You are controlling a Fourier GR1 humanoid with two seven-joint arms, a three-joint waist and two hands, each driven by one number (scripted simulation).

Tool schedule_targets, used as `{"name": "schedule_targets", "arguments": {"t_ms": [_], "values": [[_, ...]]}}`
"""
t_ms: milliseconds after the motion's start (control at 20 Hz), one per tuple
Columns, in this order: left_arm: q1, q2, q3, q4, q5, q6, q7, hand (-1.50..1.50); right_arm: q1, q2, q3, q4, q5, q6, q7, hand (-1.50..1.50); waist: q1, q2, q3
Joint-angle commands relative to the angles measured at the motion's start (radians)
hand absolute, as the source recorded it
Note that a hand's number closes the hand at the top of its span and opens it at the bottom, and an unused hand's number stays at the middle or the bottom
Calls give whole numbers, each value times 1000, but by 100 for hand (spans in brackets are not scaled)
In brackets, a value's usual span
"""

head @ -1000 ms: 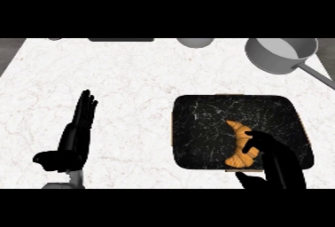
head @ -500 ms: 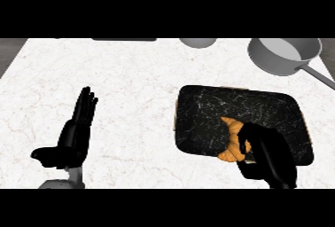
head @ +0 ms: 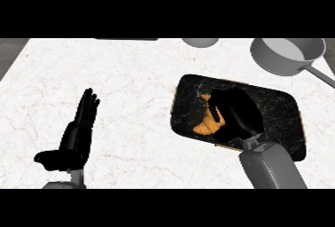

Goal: Pick the croissant from the tray and place it in the pot

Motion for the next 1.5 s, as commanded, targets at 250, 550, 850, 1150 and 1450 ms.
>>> {"name": "schedule_targets", "arguments": {"t_ms": [250, 550, 850, 1150, 1450], "values": [[22, 19, 31, -55, 17, -16, 40, 0, -117, 0, -77, -131, 32, -21, 68, 150, -20, -2, 4], [2, -20, 22, 34, -2, -12, -30, 0, -200, -19, -211, -84, 29, -49, 124, 150, -18, 1, 4], [-11, -17, 29, -2, -14, 1, 26, 0, -269, -98, -338, -69, -13, 8, 160, 150, -19, 0, 4], [62, -15, 17, -33, -8, -35, -26, 0, -306, -213, -446, 125, -65, -80, 44, 150, -15, 0, 4], [12, -16, 25, -3, -19, -31, -13, 0, -390, -367, -577, 472, -110, -209, -127, 150, -5, 6, 5]]}}
